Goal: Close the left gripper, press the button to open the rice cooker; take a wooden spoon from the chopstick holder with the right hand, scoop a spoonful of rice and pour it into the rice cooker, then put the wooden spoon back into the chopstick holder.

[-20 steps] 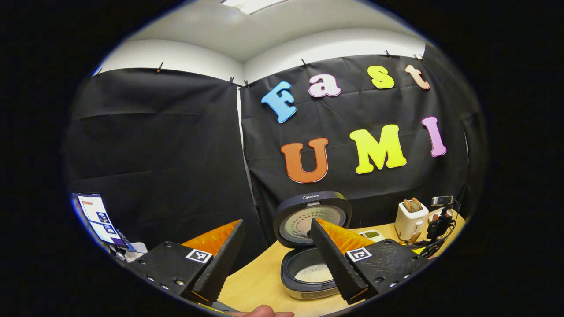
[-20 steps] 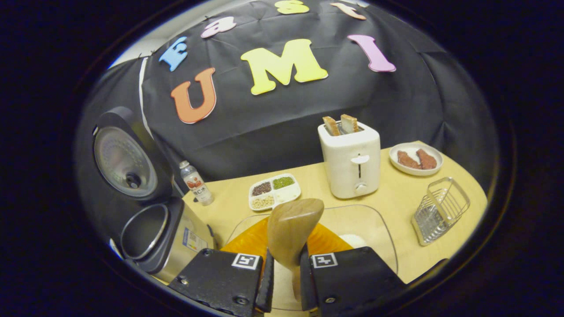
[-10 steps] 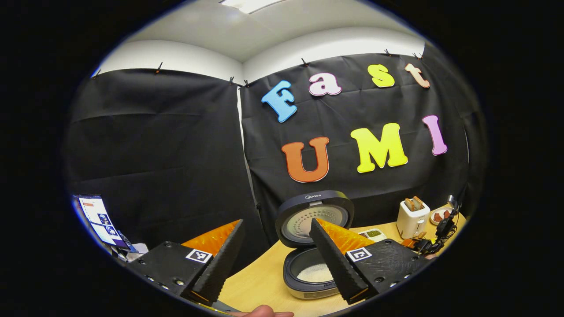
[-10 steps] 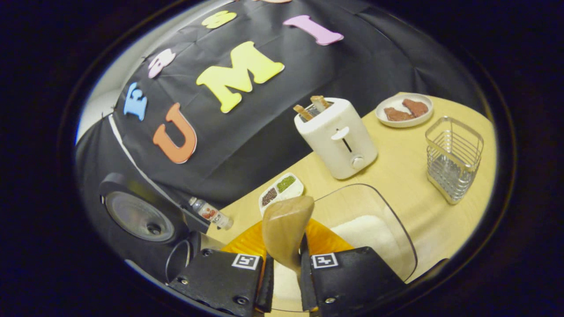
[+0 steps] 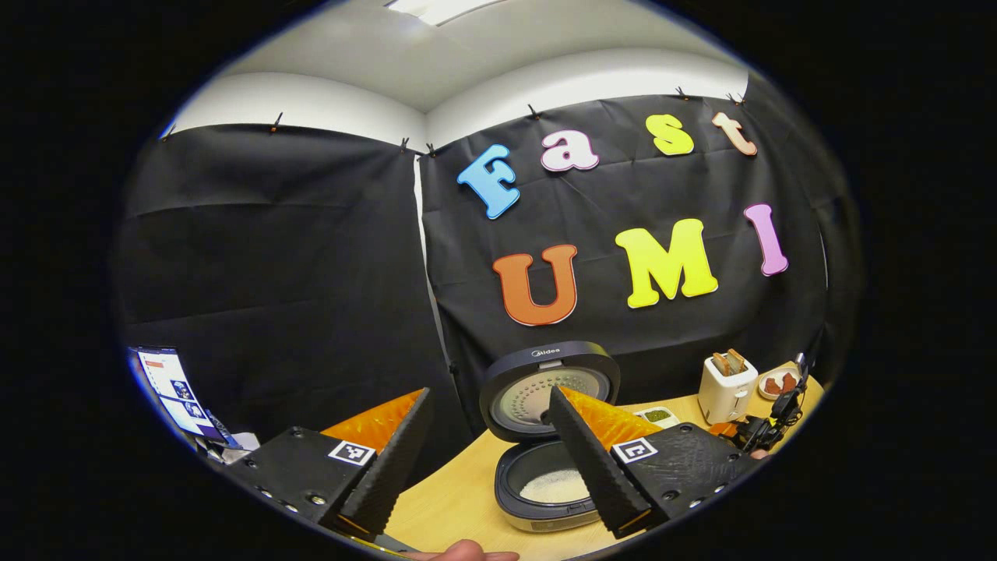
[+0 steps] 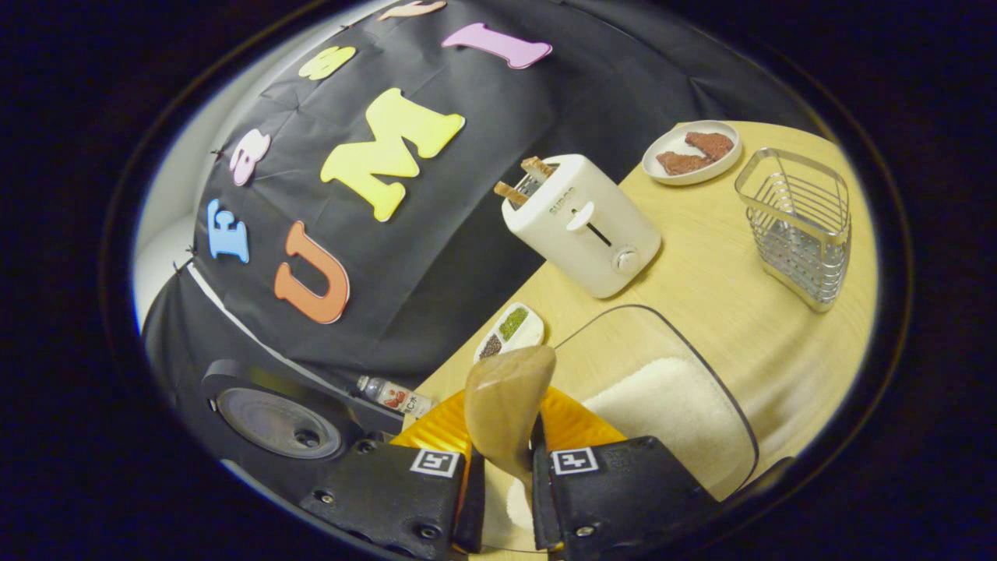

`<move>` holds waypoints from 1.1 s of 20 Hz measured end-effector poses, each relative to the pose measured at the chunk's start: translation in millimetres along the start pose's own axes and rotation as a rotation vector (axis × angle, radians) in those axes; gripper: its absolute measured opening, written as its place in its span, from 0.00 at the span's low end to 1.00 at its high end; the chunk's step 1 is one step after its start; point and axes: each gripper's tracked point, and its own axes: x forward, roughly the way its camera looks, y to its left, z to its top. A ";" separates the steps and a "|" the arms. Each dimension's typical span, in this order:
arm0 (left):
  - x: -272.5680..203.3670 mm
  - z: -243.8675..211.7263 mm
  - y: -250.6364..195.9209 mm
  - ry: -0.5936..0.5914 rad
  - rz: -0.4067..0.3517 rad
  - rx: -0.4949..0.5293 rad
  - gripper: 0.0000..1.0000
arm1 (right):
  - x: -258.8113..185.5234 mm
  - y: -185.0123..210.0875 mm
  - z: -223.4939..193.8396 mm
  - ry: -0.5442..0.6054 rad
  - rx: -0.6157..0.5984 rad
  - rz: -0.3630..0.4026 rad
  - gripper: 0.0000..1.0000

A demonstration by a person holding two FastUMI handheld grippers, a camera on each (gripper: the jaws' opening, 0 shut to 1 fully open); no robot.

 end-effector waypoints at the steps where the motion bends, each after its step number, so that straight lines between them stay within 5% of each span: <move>1: 0.4 1.6 -0.6 -0.001 -0.004 -0.002 0.95 | 0.9 -1.7 2.7 -0.001 0.033 0.001 0.30; 6: 0.3 4.7 5.8 -0.007 0.010 0.003 0.95 | -6.5 -13.4 18.7 -0.030 0.237 0.023 0.30; 15: -0.6 6.7 7.4 -0.007 0.004 0.006 0.95 | -40.1 8.3 84.1 -0.125 0.392 0.117 0.30; 22: -4.4 5.9 8.4 -0.011 0.001 0.004 0.95 | -56.1 31.5 101.8 -0.139 0.364 0.137 0.29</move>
